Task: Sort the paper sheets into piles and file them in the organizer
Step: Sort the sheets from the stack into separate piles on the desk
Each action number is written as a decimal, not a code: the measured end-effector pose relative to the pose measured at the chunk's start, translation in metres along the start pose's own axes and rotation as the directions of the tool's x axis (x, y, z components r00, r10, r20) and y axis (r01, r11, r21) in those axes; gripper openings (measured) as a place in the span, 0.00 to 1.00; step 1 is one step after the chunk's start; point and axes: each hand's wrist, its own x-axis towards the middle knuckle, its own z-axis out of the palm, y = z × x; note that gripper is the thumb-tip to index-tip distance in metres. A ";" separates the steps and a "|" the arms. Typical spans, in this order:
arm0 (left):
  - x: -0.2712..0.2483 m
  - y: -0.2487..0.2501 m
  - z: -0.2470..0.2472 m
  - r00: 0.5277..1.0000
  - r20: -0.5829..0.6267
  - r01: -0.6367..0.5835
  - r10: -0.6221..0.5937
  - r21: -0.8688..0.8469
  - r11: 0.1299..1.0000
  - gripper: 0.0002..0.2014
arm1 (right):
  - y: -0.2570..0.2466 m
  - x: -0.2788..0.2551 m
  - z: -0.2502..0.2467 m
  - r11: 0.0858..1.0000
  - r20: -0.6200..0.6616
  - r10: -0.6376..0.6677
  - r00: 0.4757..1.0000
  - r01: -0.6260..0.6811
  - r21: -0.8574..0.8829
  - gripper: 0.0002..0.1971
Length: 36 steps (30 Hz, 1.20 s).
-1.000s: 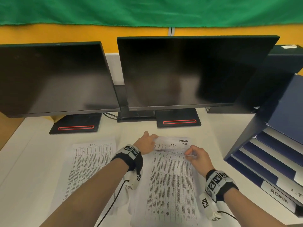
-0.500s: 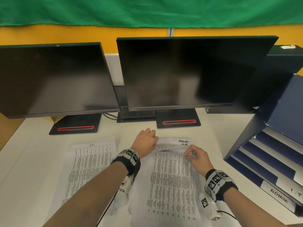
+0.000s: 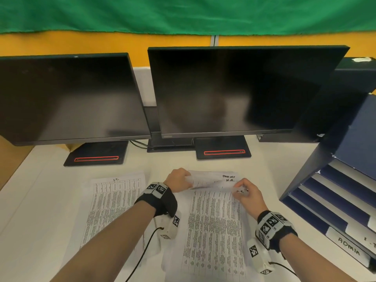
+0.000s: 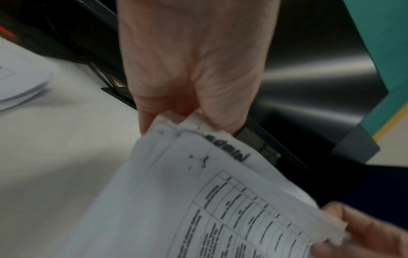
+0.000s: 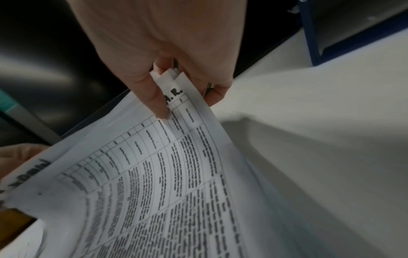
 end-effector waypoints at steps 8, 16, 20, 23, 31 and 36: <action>-0.020 0.031 -0.034 0.866 -0.499 -0.306 0.042 -0.461 0.833 0.05 | 0.002 0.005 -0.010 0.995 0.003 0.074 0.997 -0.074 0.065 0.07; -0.058 -0.029 -0.191 0.725 -0.655 -0.223 -0.214 -0.516 0.827 0.13 | 0.005 0.007 -0.008 0.993 0.058 0.065 0.996 -0.070 0.095 0.09; -0.085 -0.096 -0.213 0.739 -0.507 0.289 -0.444 -0.358 0.888 0.14 | 0.001 0.008 -0.005 0.992 0.068 0.053 0.996 -0.061 0.114 0.09; -0.093 -0.143 -0.184 0.714 -0.409 0.474 -0.568 -0.314 0.822 0.17 | -0.001 0.010 -0.003 0.992 0.077 0.036 0.996 -0.045 0.117 0.08; -0.080 -0.185 -0.116 0.662 -0.330 0.638 -0.673 -0.222 0.737 0.32 | -0.009 0.006 0.002 0.981 0.068 0.039 0.997 -0.051 0.185 0.19; -0.043 -0.085 -0.068 0.803 -0.580 0.243 -0.137 0.109 0.964 0.21 | -0.007 0.005 0.010 0.999 0.093 -0.021 0.995 0.017 0.045 0.18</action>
